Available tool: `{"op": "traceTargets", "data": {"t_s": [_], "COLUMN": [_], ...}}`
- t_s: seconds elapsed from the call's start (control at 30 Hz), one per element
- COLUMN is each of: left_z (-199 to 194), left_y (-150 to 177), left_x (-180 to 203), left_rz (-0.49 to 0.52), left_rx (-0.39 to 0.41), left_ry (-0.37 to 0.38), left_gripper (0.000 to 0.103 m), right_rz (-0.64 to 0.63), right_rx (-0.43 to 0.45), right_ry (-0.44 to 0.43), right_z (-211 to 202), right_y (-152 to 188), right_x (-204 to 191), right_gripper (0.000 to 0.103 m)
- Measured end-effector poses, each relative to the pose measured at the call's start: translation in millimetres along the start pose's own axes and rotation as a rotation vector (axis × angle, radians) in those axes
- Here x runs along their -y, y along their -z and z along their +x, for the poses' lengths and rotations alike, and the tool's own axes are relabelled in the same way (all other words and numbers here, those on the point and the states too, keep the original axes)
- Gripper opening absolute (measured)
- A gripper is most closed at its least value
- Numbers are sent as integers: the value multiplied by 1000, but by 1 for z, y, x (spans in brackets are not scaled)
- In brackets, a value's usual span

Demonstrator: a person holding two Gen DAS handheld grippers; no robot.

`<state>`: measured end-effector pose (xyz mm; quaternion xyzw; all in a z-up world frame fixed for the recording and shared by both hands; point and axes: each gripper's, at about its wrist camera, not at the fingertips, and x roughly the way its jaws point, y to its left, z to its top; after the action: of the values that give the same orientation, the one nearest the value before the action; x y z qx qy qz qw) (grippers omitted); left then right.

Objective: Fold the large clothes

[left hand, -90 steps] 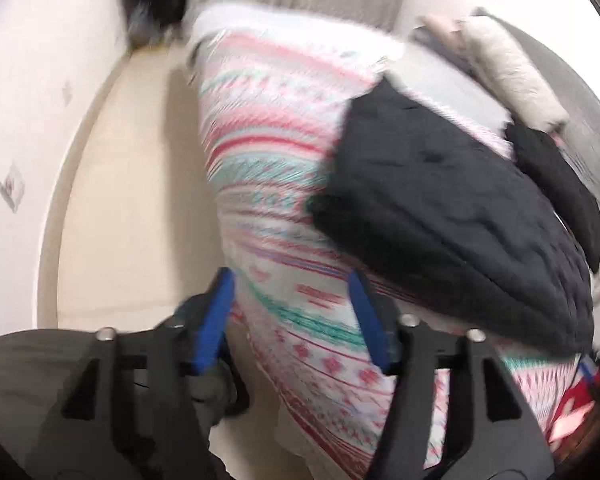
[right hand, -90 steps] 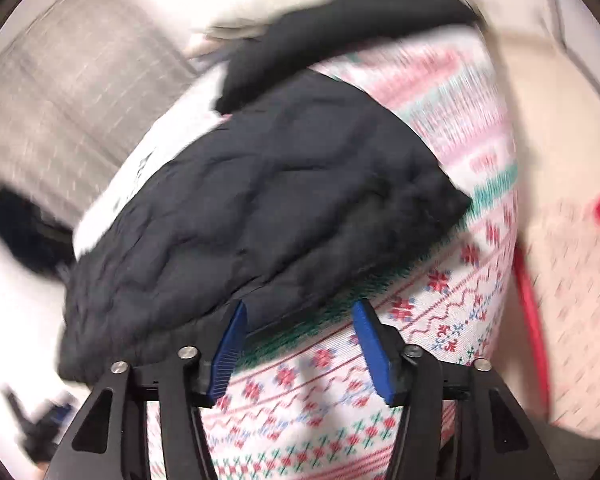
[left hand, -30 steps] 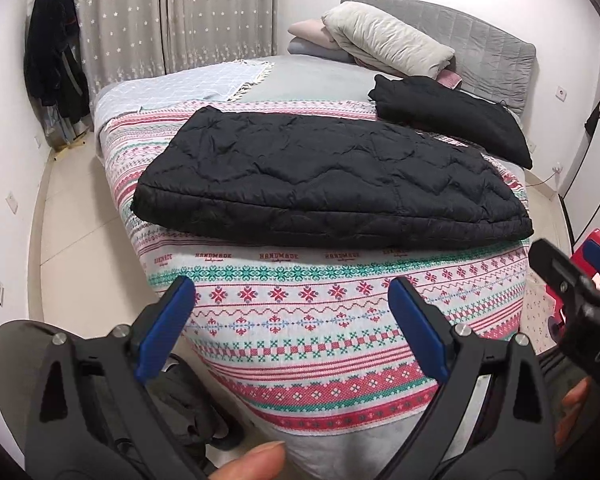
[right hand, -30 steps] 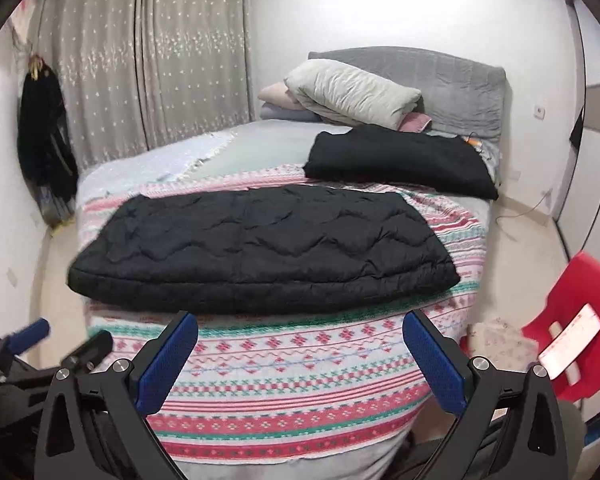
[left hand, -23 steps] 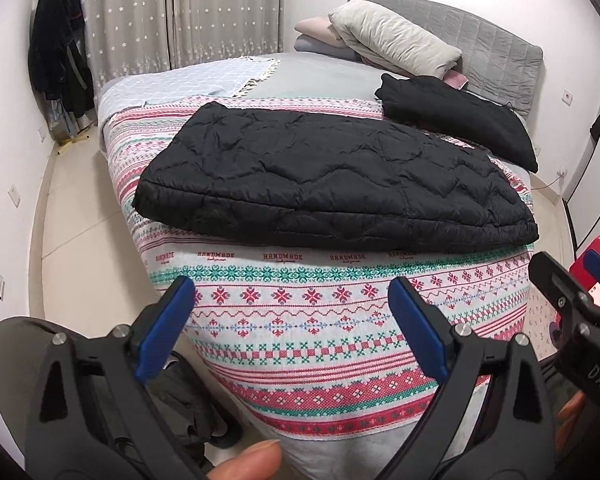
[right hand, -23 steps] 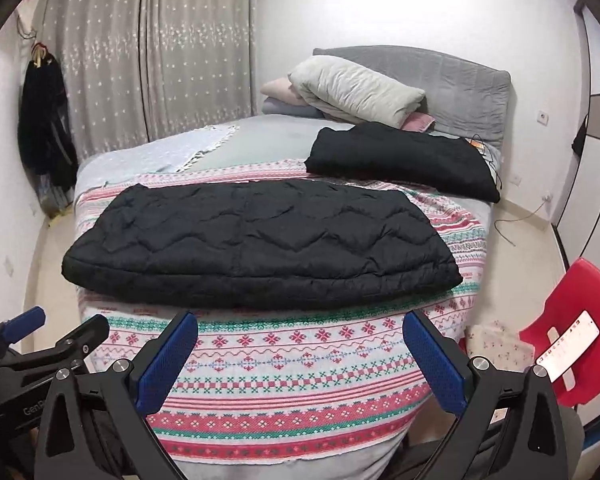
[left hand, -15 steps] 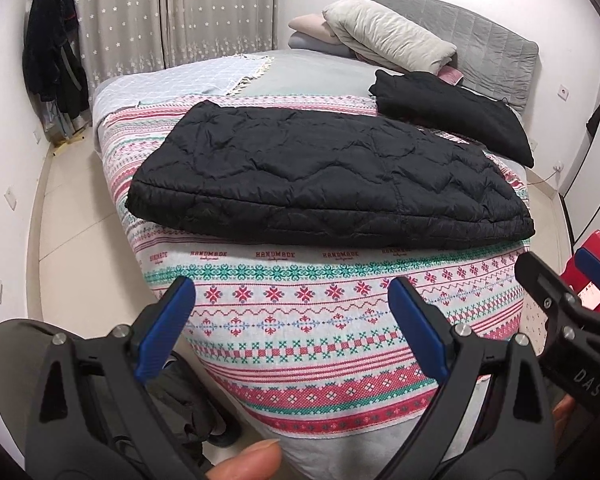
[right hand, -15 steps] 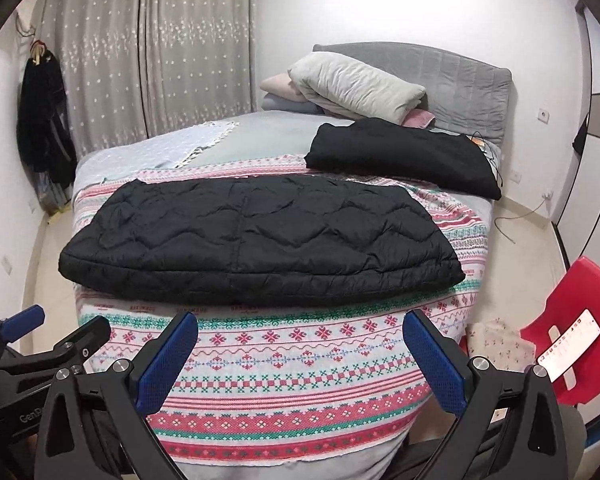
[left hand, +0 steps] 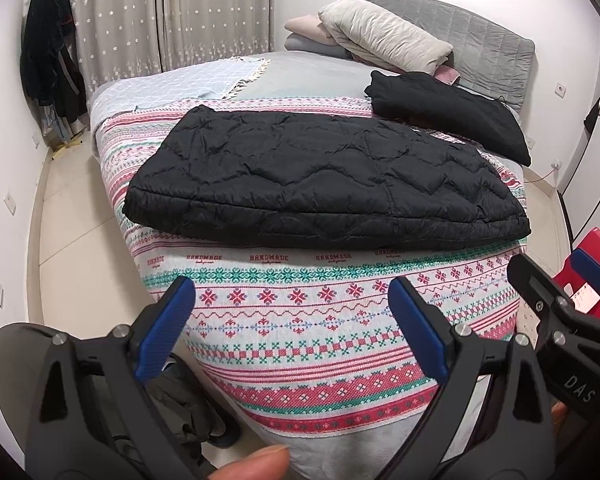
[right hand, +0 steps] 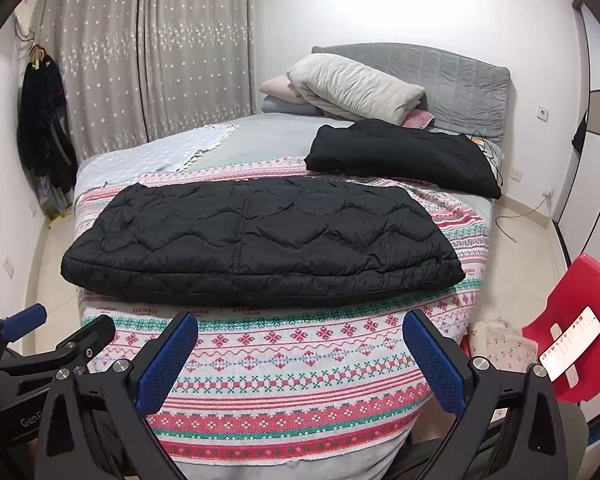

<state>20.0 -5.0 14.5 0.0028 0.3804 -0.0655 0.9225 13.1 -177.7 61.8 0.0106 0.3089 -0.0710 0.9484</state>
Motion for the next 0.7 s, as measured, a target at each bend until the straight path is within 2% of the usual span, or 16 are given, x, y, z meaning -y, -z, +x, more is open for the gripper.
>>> {"op": "traceTargets", "data": {"t_s": [0.7], "left_z": [1], "left_y": [-1], "left_x": [5], "left_rz": [3], "left_rx": [-14], "left_ry": [-4], "left_gripper": [97], "right_rz": [7], "right_rx": [-4], "right_ry": [5], "right_z": [2], "right_y": [0], "right_x": [0], "right_gripper": [103]}}
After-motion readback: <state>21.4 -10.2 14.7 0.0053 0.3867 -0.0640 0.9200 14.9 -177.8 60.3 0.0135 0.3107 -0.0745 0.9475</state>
